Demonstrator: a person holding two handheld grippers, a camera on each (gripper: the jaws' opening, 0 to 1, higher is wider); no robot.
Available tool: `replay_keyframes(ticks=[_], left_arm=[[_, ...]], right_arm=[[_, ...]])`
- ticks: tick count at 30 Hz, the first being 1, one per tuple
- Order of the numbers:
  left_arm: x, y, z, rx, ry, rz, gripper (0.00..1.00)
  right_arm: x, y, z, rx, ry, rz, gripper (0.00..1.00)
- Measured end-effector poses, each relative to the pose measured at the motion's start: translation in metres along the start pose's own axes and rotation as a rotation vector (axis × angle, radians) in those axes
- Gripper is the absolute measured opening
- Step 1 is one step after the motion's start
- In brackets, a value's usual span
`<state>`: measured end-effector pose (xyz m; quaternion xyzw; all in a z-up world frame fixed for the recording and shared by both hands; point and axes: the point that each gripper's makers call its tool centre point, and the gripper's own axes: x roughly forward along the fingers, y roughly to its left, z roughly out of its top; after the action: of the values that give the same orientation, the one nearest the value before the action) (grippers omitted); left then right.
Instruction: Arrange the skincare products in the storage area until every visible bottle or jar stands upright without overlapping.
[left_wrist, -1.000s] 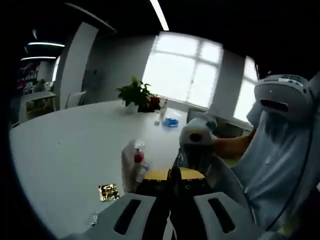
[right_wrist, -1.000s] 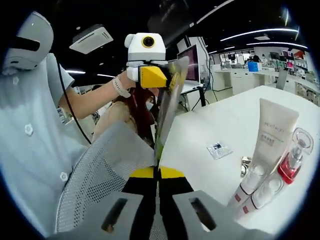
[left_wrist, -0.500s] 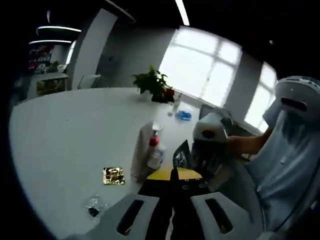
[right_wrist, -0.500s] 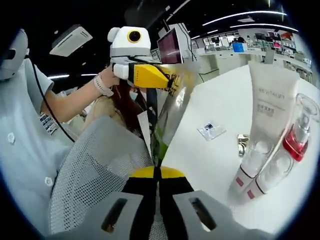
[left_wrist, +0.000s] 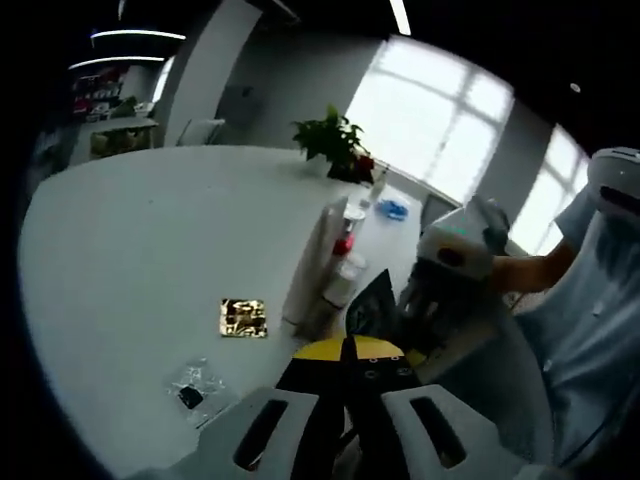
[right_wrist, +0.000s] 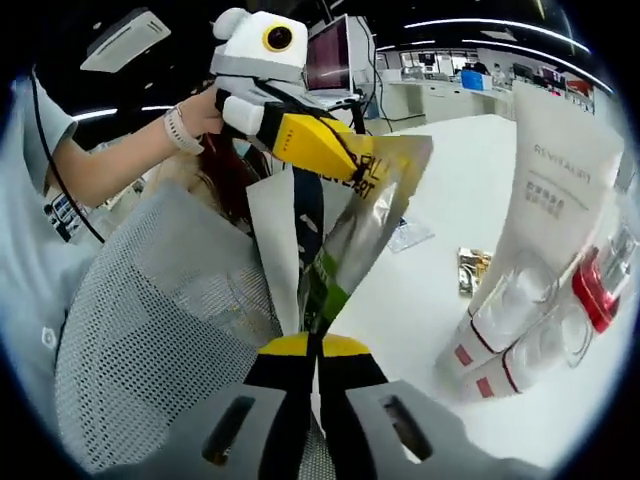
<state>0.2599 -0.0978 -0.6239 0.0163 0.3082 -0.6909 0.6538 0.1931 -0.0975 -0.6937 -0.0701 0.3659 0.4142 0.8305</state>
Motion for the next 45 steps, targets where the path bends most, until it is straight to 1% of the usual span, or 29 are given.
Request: replay_keyframes(ticks=[5, 6, 10, 18, 20, 22, 23, 25, 29, 34, 37, 39, 42, 45], left_arm=[[0.005, 0.007, -0.007, -0.024, 0.013, 0.003, 0.0], [0.009, 0.004, -0.008, -0.03, 0.019, 0.005, 0.0], [0.013, 0.009, -0.013, -0.038, 0.037, 0.012, 0.0], [0.025, 0.018, -0.021, -0.052, 0.069, 0.03, 0.0], [0.027, 0.024, -0.025, -0.05, 0.083, 0.039, 0.0], [0.03, 0.026, -0.028, -0.042, 0.103, 0.044, 0.0], [0.031, 0.031, -0.032, -0.035, 0.117, 0.049, 0.0], [0.034, 0.033, -0.034, -0.016, 0.134, 0.044, 0.0], [0.037, 0.034, -0.033, -0.014, 0.143, 0.036, 0.0], [0.042, 0.043, -0.038, -0.027, 0.171, 0.037, 0.0], [0.044, 0.049, -0.043, -0.019, 0.193, 0.032, 0.0], [0.047, 0.054, -0.048, -0.027, 0.219, 0.036, 0.0], [0.05, 0.061, -0.053, -0.027, 0.246, 0.045, 0.0], [0.053, 0.065, -0.057, -0.032, 0.263, 0.047, 0.0]], right_arm=[[0.005, -0.003, -0.006, 0.004, 0.021, 0.01, 0.01], [0.006, -0.003, -0.007, 0.01, 0.024, 0.015, 0.01], [0.012, -0.005, -0.01, 0.015, 0.036, 0.021, 0.01], [0.019, -0.01, -0.017, -0.03, 0.079, 0.006, 0.02], [0.02, -0.011, -0.019, -0.043, 0.087, -0.005, 0.03], [0.022, -0.011, -0.021, -0.064, 0.101, -0.008, 0.04], [0.022, -0.011, -0.023, -0.066, 0.106, -0.011, 0.05], [0.022, -0.011, -0.025, -0.064, 0.115, -0.011, 0.07], [0.02, -0.014, -0.029, -0.047, 0.131, -0.021, 0.11], [0.014, -0.018, -0.038, -0.086, 0.174, -0.061, 0.17], [0.01, -0.019, -0.041, -0.115, 0.192, -0.079, 0.17], [0.009, -0.018, -0.044, -0.128, 0.202, -0.088, 0.17], [0.008, -0.018, -0.045, -0.13, 0.203, -0.093, 0.19], [0.006, -0.02, -0.041, -0.128, 0.183, -0.115, 0.2]])
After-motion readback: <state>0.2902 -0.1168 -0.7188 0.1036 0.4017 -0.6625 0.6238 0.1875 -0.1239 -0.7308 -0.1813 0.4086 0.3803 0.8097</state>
